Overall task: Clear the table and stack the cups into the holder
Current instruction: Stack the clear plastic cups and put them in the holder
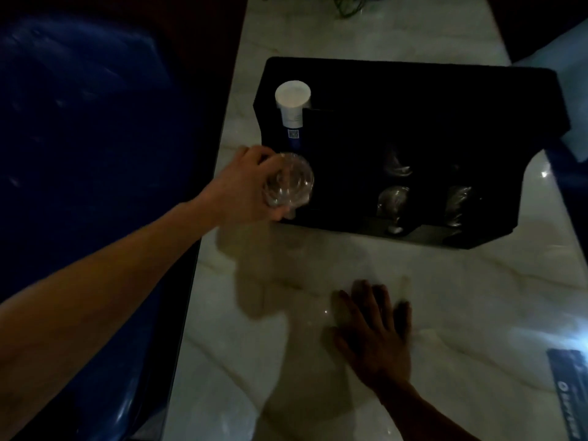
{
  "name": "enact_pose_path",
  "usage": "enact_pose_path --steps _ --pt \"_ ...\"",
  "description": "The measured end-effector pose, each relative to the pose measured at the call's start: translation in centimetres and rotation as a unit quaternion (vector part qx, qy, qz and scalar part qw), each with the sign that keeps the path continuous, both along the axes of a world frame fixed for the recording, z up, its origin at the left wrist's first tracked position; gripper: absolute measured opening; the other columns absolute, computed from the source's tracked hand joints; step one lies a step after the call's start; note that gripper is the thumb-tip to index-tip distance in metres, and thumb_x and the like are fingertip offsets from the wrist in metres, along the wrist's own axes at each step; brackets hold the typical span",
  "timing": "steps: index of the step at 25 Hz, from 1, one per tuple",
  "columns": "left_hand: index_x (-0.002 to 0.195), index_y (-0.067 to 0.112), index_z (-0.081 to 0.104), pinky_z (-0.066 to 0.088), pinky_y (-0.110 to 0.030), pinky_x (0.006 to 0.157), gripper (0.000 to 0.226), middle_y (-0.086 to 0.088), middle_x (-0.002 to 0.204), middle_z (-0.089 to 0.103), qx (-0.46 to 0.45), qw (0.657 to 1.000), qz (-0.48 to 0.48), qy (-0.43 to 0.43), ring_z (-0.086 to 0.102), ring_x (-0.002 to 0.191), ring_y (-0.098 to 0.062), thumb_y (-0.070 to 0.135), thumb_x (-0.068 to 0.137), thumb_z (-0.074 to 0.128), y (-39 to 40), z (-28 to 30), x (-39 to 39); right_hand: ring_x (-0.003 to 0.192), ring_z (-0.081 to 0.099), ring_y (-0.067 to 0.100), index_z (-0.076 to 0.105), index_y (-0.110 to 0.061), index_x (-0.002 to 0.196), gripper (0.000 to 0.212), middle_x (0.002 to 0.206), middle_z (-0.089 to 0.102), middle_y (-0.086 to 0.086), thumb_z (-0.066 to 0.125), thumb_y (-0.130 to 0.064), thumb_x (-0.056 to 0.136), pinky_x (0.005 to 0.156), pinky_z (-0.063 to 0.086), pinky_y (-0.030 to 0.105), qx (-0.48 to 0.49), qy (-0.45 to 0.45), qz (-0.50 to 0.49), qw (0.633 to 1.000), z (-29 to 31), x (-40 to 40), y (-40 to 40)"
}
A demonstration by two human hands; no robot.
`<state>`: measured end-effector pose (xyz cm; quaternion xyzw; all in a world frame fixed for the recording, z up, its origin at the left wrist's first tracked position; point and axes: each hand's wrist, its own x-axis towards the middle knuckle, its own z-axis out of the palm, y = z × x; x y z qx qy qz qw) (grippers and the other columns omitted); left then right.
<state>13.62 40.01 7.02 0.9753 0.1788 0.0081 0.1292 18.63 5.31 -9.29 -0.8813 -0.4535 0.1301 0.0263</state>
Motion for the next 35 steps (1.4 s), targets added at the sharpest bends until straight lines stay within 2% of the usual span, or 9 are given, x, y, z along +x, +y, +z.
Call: enact_pose_path --steps 4,10,15,21,25,27,30,35 --pt "0.127 0.027 0.043 0.044 -0.05 0.097 0.078 -0.018 0.129 0.049 0.084 0.995 -0.019 0.054 0.044 0.114 -0.038 0.057 0.062 0.074 1.5 -0.1 1.8 0.15 0.002 0.028 0.01 -0.046 0.15 0.071 0.163 0.006 -0.004 0.025 -0.074 0.086 0.116 0.004 0.063 0.002 -0.003 0.0 1.0 0.1 0.0 -0.1" --pt "0.125 0.024 0.044 0.034 -0.05 0.097 0.08 -0.021 0.119 0.055 0.181 0.976 -0.078 0.095 0.049 0.108 -0.041 0.07 0.061 0.056 1.3 -0.6 2.9 0.15 0.0 0.027 0.011 -0.047 0.149 0.072 0.163 0.008 -0.005 0.03 -0.073 0.086 0.116 0.005 0.063 -0.007 -0.002 -0.002 1.0 0.2 -0.1 -0.1" --pt "0.129 0.023 0.04 0.028 -0.052 0.105 0.085 -0.023 0.122 0.057 0.2 0.963 -0.089 0.159 0.049 0.113 -0.042 0.071 0.062 0.064 1.2 -1.4 4.4 0.15 0.0 0.027 0.012 -0.046 0.15 0.071 0.163 0.009 -0.004 0.03 -0.071 0.086 0.116 0.006 0.063 -0.004 -0.004 0.001 1.0 0.4 -0.1 0.0" --pt "0.127 0.022 0.041 0.025 -0.055 0.105 0.084 -0.025 0.118 0.058 0.19 0.968 -0.067 0.152 0.05 0.112 -0.043 0.067 0.061 0.068 1.0 -2.1 4.9 0.15 -0.003 0.028 0.014 -0.044 0.15 0.069 0.163 0.011 -0.002 0.028 -0.07 0.087 0.116 0.002 0.063 0.003 0.005 0.001 1.0 0.9 -0.2 0.1" --pt "0.132 0.021 0.036 0.021 -0.06 0.107 0.094 -0.028 0.126 0.053 0.213 0.959 -0.074 0.17 0.047 0.116 -0.045 0.068 0.058 0.07 0.5 -2.7 5.1 0.15 -0.005 0.027 0.013 -0.044 0.15 0.07 0.163 0.008 -0.002 0.025 -0.072 0.086 0.117 0.001 0.063 -0.009 0.006 0.0 1.0 1.2 -0.2 0.2" --pt "0.134 0.02 0.035 0.014 -0.063 0.111 0.096 -0.028 0.131 0.05 0.221 0.956 -0.078 0.174 0.044 0.122 -0.046 0.067 0.059 0.071 0.3 -2.8 5.2 0.15 -0.005 0.027 0.014 -0.044 0.15 0.07 0.163 0.008 -0.002 0.023 -0.072 0.087 0.117 0.0 0.062 -0.007 0.006 -0.002 1.0 1.2 -0.2 0.1" --pt "0.137 0.018 0.035 0.003 -0.065 0.114 0.093 -0.025 0.137 0.047 0.213 0.957 -0.076 0.182 0.038 0.13 -0.045 0.063 0.064 0.071 0.1 -3.1 5.2 0.15 -0.004 0.027 0.015 -0.044 0.15 0.07 0.163 0.008 -0.002 0.026 -0.071 0.087 0.117 0.002 0.062 -0.005 0.005 -0.002 1.0 1.2 -0.2 0.1" --pt "0.136 0.017 0.038 0.001 -0.068 0.114 0.085 -0.026 0.14 0.046 0.235 0.953 -0.096 0.166 0.031 0.135 -0.047 0.062 0.07 0.066 -0.2 -3.0 4.3 0.15 -0.002 0.028 0.016 -0.043 0.15 0.07 0.163 0.008 -0.002 0.026 -0.071 0.087 0.117 0.002 0.062 0.004 0.004 0.0 1.0 0.9 -0.3 0.0"
